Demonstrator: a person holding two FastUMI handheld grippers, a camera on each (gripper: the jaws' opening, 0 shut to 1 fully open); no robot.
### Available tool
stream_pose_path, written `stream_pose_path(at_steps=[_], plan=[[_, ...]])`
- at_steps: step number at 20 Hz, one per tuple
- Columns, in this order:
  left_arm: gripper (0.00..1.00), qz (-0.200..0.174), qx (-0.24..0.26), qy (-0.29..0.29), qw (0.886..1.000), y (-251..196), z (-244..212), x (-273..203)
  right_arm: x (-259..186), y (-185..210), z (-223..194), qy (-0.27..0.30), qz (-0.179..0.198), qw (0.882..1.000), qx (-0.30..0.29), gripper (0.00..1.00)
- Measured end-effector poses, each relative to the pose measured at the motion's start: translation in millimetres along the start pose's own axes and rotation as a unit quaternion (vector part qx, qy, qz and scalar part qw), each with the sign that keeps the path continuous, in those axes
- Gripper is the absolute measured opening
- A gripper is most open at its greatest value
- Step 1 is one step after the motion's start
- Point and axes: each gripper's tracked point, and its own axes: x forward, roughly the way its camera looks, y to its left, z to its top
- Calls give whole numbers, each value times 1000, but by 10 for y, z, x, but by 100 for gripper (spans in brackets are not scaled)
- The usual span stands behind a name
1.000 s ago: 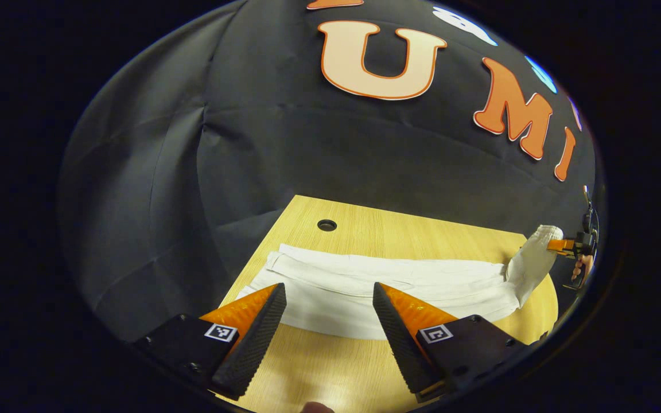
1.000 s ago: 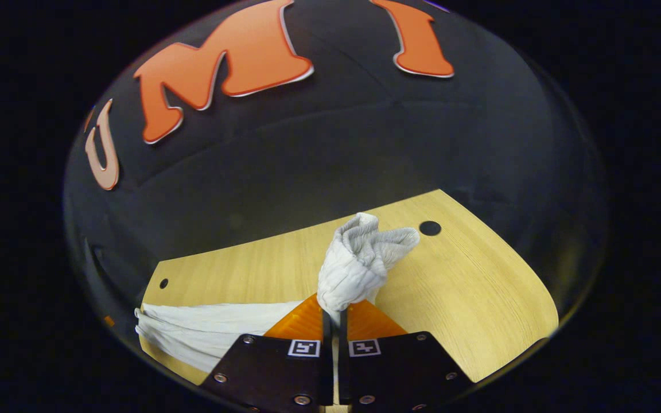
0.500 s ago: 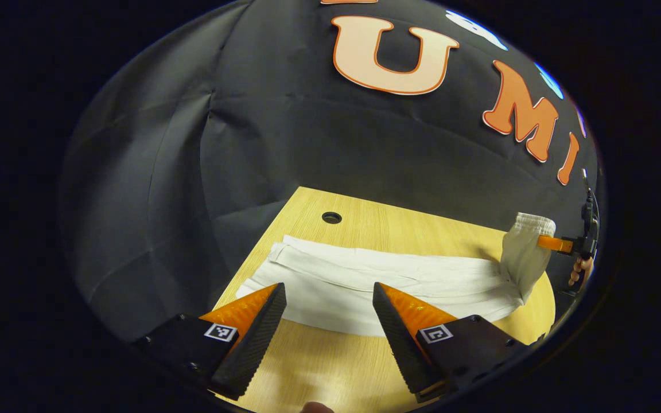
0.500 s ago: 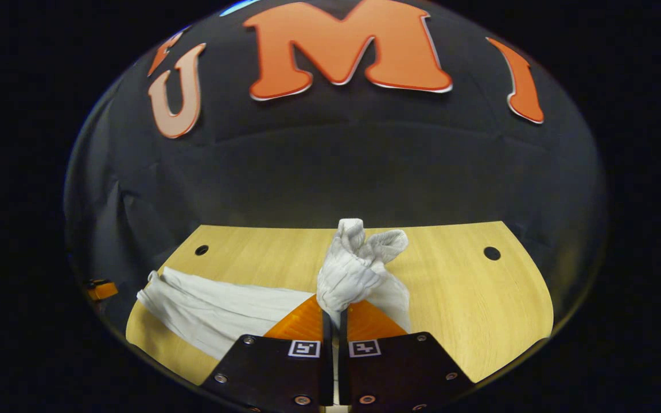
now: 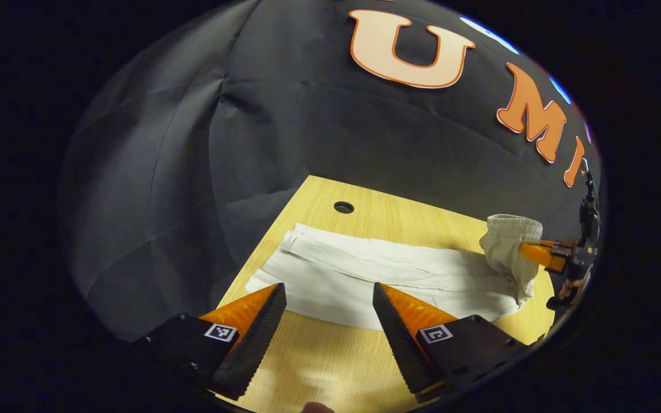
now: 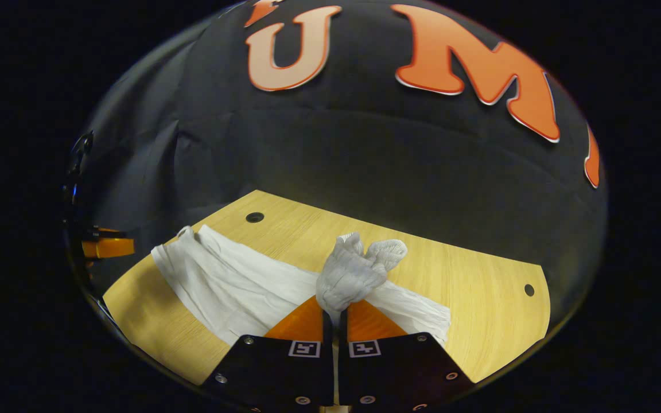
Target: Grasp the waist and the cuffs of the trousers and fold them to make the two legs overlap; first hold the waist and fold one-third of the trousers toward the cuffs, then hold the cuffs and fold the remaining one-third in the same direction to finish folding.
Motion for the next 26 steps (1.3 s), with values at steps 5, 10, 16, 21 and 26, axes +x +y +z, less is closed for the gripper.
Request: stream_pose_path(at_steps=[5, 10, 16, 21, 26], plan=[[100, -11, -25, 28, 999, 29, -135, 108, 240, 561, -543, 67, 23, 996, -63, 18], [99, -32, -85, 75, 993, 13, -347, 305, 222, 1002, -829, 103, 64, 988, -93, 40], [99, -53, -205, 117, 970, 14, -470, 369, 41, 1206, -683, 82, 101, 989, -75, 99], [99, -40, -366, 110, 923, 198, -441, 472, -320, 770, -368, 40, 75, 995, -48, 99], [99, 2, -446, 87, 891, 544, -445, 556, -629, 55, -228, 19, 20, 999, -24, 99]])
